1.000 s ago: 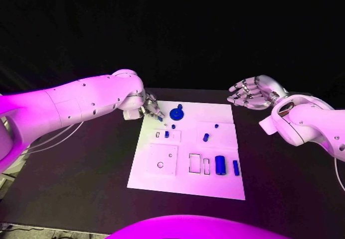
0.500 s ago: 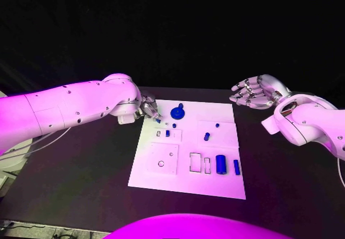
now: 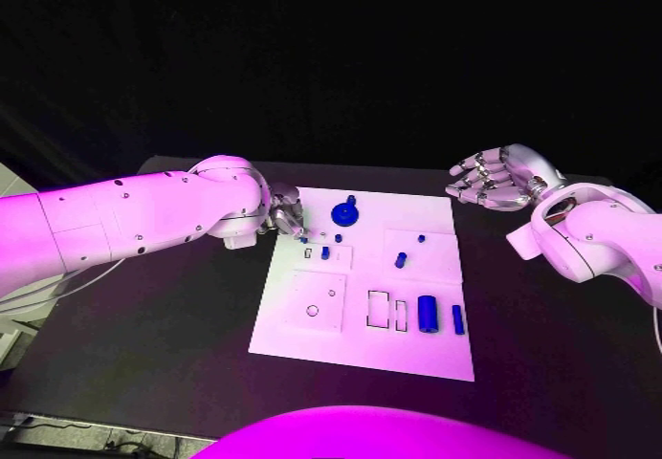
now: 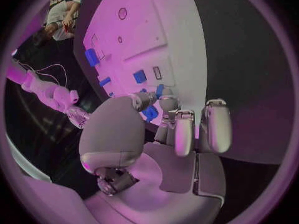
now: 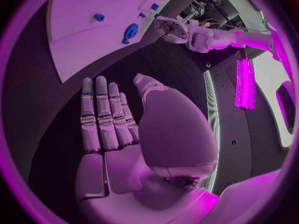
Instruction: Assemble the parts on the task board
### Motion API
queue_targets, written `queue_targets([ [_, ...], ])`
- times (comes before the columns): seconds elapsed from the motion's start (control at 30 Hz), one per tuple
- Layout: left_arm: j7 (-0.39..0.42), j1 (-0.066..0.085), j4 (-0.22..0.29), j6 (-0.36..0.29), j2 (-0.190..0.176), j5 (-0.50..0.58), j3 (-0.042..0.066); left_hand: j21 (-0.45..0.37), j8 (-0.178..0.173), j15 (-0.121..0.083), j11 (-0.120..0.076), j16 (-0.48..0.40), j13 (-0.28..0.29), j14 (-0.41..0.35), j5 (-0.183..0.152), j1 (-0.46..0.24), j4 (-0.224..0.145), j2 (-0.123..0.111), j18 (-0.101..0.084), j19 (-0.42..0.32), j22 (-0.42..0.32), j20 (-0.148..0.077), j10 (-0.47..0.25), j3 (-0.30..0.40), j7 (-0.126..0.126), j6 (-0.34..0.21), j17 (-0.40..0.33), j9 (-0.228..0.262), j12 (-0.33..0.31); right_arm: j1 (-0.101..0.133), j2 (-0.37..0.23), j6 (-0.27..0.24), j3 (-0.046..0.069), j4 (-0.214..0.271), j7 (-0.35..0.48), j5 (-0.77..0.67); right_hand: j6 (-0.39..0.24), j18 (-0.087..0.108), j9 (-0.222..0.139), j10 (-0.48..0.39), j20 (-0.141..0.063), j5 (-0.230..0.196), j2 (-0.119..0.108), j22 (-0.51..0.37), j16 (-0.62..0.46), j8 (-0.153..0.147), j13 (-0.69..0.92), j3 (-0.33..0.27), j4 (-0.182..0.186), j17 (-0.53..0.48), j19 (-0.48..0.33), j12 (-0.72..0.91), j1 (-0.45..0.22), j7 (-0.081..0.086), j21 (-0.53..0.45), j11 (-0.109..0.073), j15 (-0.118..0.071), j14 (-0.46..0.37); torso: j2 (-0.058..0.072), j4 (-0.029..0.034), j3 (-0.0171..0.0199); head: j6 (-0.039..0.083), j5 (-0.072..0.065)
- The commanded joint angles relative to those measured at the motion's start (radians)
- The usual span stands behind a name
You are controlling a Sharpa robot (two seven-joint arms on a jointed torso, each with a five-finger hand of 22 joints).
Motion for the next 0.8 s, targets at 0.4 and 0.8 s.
queue_targets([
  [0.4, 0.003, -0.013, 0.047, -0.025, -0.017, -0.026, 0.000, 0.005, -0.001, -0.007, -0.003, 0.004, 0.003, 0.099, 0.007, -0.002, -0.182, -0.007, -0.006, 0.007, 0.063, -0.003, 0.010, 0.189, 0.000, 0.008, 0.237, -0.001, 0.005, -0.002, 0.000, 0.013, 0.000, 0.000, 0.008, 0.000, 0.003, 0.012, -0.001, 0.004, -0.001, 0.006, 0.002, -0.001, -0.004, -0.004, -0.001, -0.003, -0.001, -0.001, -0.004, -0.003, 0.004, 0.028, -0.004, 0.002, 0.000, -0.006, 0.001, -0.0030, 0.0008, -0.010, 0.008],
  [0.8, -0.005, -0.015, 0.078, -0.016, -0.035, -0.033, 0.000, 0.006, -0.001, -0.007, -0.003, 0.004, 0.001, 0.099, 0.006, -0.004, -0.182, -0.007, -0.006, 0.009, 0.065, -0.003, 0.011, 0.192, 0.000, 0.009, 0.237, -0.001, 0.004, -0.002, -0.002, 0.015, 0.000, -0.002, 0.008, 0.000, 0.003, 0.012, -0.001, 0.004, -0.001, 0.006, 0.002, -0.001, -0.004, -0.004, -0.001, -0.003, -0.001, -0.001, -0.004, -0.003, 0.004, 0.028, -0.004, 0.002, 0.000, -0.006, 0.001, -0.0020, 0.0008, -0.015, 0.004],
])
